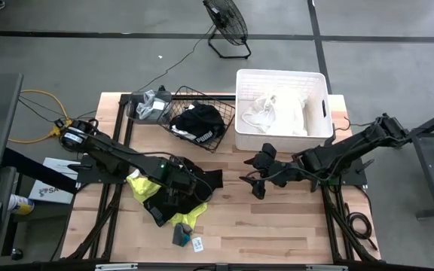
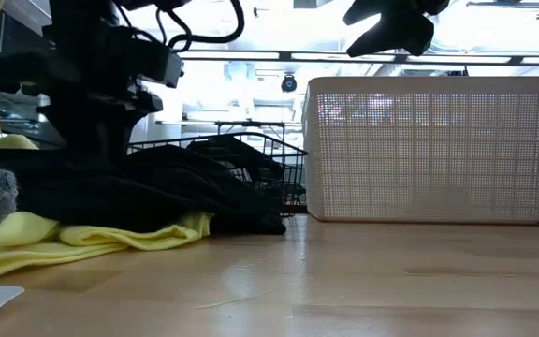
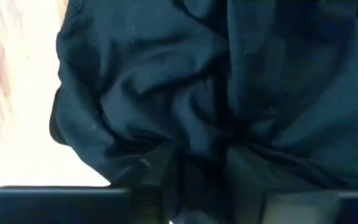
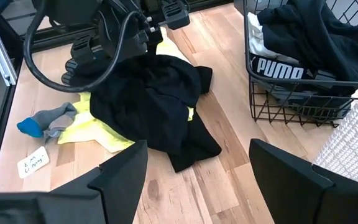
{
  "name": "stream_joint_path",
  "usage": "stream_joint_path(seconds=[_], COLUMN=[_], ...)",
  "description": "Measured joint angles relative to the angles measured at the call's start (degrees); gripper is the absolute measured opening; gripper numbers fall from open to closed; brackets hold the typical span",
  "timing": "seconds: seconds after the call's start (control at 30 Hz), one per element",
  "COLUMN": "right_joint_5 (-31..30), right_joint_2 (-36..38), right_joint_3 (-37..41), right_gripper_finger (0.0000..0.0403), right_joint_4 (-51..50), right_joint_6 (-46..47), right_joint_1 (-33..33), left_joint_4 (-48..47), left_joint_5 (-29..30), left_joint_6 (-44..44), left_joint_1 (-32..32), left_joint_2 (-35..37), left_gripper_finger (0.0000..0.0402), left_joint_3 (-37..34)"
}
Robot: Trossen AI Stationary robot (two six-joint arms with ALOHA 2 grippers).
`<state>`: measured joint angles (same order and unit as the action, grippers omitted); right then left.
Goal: Pick & Place Cloths
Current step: Put the black underwear into the wire basket
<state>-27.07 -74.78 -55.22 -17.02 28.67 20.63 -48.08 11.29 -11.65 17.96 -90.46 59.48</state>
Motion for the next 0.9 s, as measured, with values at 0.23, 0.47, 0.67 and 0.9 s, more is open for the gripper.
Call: stream_joint_path(seconds=[0.23, 0.47, 0.67, 0.9], right_joint_5=[0.00, 0.00, 0.00, 0.00], right_joint_2=[0.00, 0.00, 0.00, 0.00], right_joint_3=[0.00, 0.00, 0.00, 0.00], right_gripper_finger=[0.0275, 0.0275, 0.0275, 0.0275], right_joint_4=[-0.02, -0.04, -0.11, -0.13], right_joint_6=[0.02, 0.02, 0.02, 0.03], right_joint_1=[-0.01, 0.00, 0.02, 0.00], left_joint_4=[0.01, -5.49, -14.63, -24.69], left_joint_5=[0.04, 0.02, 0.32, 2.97], left_joint_6=[-0.56, -1.05, -1.24, -1.26], left_joint_1=[0.02, 0.04, 0.07, 0.07], left_joint_2=[-0.02, 0.33, 0.33, 0.33], left_gripper_finger=[0.0010, 0.0003, 0.0002, 0.0001], left_joint_3=[0.00, 4.52, 13.73, 25.43])
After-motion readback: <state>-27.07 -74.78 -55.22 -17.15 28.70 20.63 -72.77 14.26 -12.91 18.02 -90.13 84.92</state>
